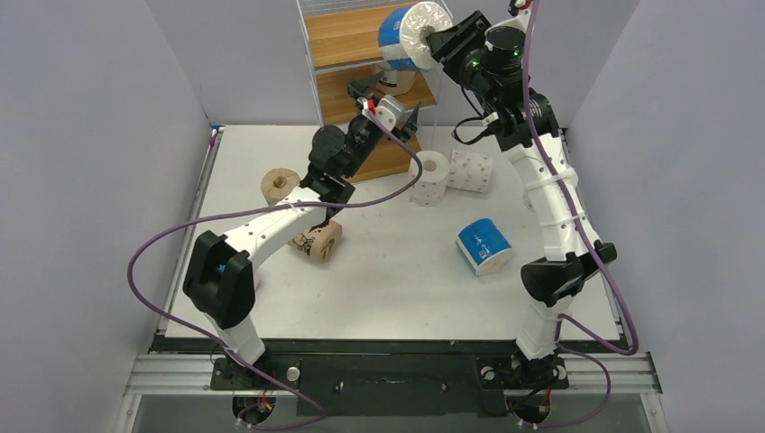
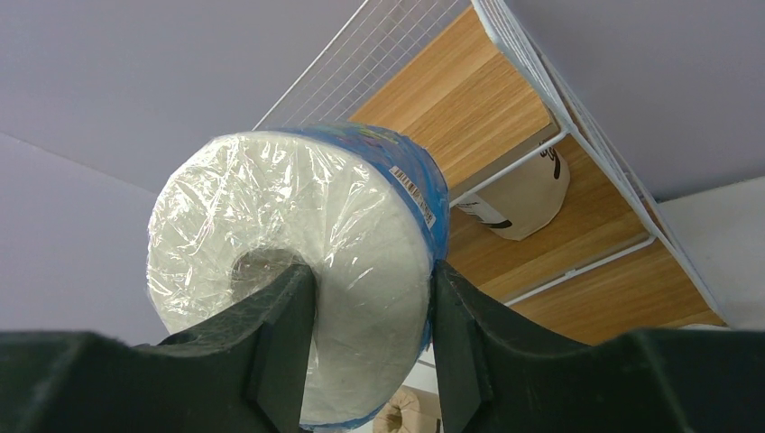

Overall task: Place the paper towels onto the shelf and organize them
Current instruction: Place the paper towel on the shelf.

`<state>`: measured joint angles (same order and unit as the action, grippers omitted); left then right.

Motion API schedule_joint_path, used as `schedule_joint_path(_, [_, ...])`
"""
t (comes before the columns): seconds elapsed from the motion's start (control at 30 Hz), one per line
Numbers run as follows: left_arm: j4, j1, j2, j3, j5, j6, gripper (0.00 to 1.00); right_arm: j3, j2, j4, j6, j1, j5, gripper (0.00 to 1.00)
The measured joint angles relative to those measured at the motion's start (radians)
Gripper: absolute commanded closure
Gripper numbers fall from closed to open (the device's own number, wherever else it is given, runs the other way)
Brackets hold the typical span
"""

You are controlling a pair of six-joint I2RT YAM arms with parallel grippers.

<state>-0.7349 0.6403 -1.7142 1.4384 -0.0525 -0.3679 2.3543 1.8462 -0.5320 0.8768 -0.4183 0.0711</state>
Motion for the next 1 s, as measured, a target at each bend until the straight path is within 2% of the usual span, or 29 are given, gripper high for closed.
schedule_joint_path(0.43, [-0.143, 0.035, -0.052, 0.029, 0.102, -0.119, 0.04, 0.0, 0.0, 0.008, 0.013, 0.001, -0.002, 0.63])
schedule_joint_path(1.0, [-0.126, 0.039, -0.156, 0.199, 0.078, -0.092, 0.04, -0.011, 0.032, 0.01, 0.024, 0.025, -0.019, 0.63])
